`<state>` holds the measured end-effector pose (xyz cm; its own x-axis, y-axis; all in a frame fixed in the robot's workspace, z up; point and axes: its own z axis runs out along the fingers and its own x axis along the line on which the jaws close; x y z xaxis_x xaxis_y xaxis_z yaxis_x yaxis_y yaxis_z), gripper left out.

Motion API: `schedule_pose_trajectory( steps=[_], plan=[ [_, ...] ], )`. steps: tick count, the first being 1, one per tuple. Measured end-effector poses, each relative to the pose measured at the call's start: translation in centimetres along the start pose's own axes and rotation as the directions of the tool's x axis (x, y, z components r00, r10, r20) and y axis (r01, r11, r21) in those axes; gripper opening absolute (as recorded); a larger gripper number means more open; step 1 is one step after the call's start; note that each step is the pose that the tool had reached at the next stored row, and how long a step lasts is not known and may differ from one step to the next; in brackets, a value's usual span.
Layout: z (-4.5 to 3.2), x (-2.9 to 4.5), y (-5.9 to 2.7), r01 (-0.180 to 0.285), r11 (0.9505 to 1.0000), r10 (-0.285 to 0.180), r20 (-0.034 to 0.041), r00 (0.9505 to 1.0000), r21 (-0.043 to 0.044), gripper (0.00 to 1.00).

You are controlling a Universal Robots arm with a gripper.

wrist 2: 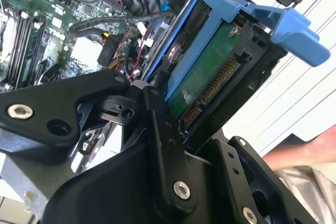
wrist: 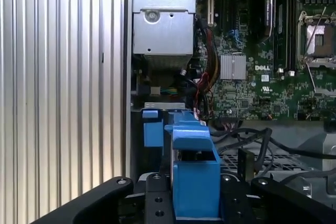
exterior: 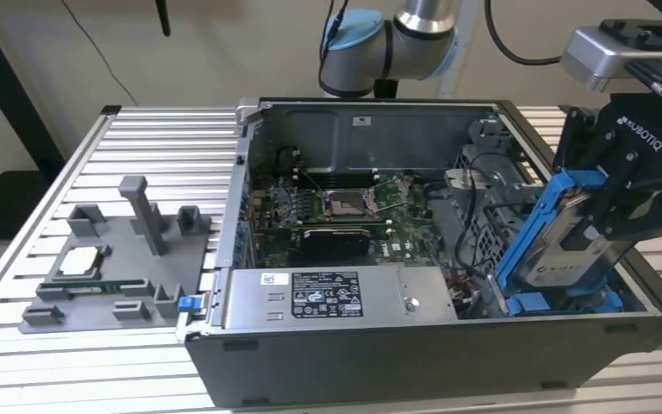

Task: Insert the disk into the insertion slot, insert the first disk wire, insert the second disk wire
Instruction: 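Insert the disk into the insertion slot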

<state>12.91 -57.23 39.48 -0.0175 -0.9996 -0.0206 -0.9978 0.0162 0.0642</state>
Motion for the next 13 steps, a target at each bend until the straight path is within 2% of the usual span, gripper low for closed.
schedule_pose_trajectory(
  steps=[5, 13],
  plan=[
    [0.82, 0.02, -0.06, 0.0, 1.0, 0.0, 0.0001, 1.0, 0.0, 0.0],
    [0.91, 0.02, -0.07, 0.0, 1.0, 0.0, 0.0, 1.0, -0.0001, 0.0]
  ],
)
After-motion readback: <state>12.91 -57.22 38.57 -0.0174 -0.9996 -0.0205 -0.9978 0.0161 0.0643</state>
